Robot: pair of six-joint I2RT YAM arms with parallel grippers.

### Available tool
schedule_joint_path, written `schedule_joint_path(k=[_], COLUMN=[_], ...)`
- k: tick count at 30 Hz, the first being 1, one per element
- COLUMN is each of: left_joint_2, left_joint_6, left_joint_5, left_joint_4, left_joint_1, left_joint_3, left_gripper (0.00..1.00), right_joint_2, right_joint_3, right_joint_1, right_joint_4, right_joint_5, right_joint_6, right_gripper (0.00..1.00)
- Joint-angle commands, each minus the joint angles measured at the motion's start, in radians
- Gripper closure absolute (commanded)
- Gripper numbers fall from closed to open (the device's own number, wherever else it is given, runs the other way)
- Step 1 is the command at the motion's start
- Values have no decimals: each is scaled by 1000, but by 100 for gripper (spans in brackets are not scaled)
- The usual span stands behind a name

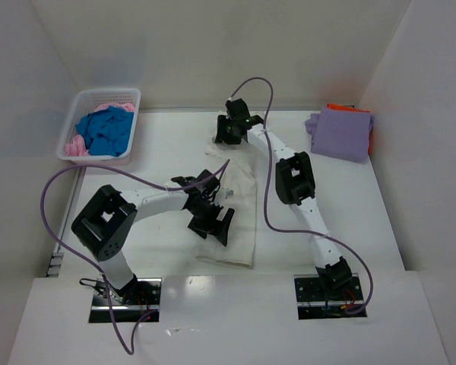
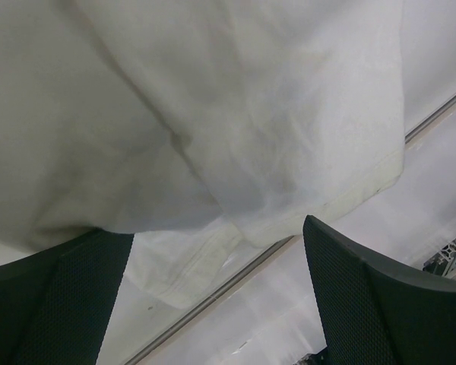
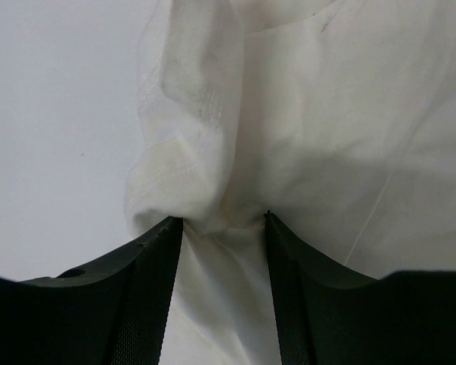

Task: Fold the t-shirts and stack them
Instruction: Rotate the tshirt 90 degrees

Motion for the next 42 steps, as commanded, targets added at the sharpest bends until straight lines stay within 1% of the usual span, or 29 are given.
schedule_joint_path(k=[1, 2, 4, 5, 7, 9, 11, 12, 15, 20, 25, 27, 30, 31, 33, 35, 38, 42], left_joint_2=[27, 27, 18, 18, 4, -31, -75, -89, -123, -74, -46, -37, -26, -26, 3, 26, 50, 75], left_joint_6=[-11, -11, -11, -11, -11, -11, -21, -30, -31, -21, -60, -74, -86, -86, -86, -74, -54, -54], left_joint_5=[-4, -4, -13, -34, -62, -115, -145, -172, -172, -139, -159, -150, -107, -97, -71, -35, -13, 10], left_joint_4=[-49, -49, -58, -58, -81, -81, -81, -60, -9, 68, 143, 164, 207, 207, 207, 207, 194, 177], left_joint_1=[-12, -12, -12, -12, -12, -12, -12, -12, -12, -12, -12, -12, -21, -21, -30, -39, -58, -67], left_joint_3=[-14, 0, 14, 25, 64, 92, 121, 130, 155, 176, 177, 151, 126, 126, 126, 126, 135, 135], left_gripper=[0, 0, 0, 0, 0, 0, 0, 0, 0, 0, 0, 0, 0, 0, 0, 0, 0, 0], right_joint_2=[24, 15, -20, -46, -147, -256, -308, -322, -322, -247, -204, -185, -134, -114, -44, 7, 96, 107], right_joint_3=[101, 101, 89, 48, -9, -100, -167, -168, -177, -165, -103, -90, -30, 21, 81, 177, 306, 297], right_joint_1=[15, 15, 15, -3, -32, -90, -129, -164, -216, -229, -229, -229, -209, -200, -200, -200, -190, -190], right_joint_4=[-105, -117, -117, -108, -73, -6, 43, 44, 31, 31, 56, 71, 80, 80, 47, 16, -73, -87], right_joint_5=[-44, -12, 18, 30, 39, 39, 39, 39, 39, 27, -65, -114, -160, -160, -160, -171, -171, -146], right_joint_6=[-33, -33, -45, -45, -45, -34, -34, -48, -73, -113, -113, -113, -113, -113, -113, -103, -103, -103], right_gripper=[46, 43, 41, 37, 33, 31, 30, 30, 30, 30, 30, 30, 30, 30, 30, 30, 30, 30])
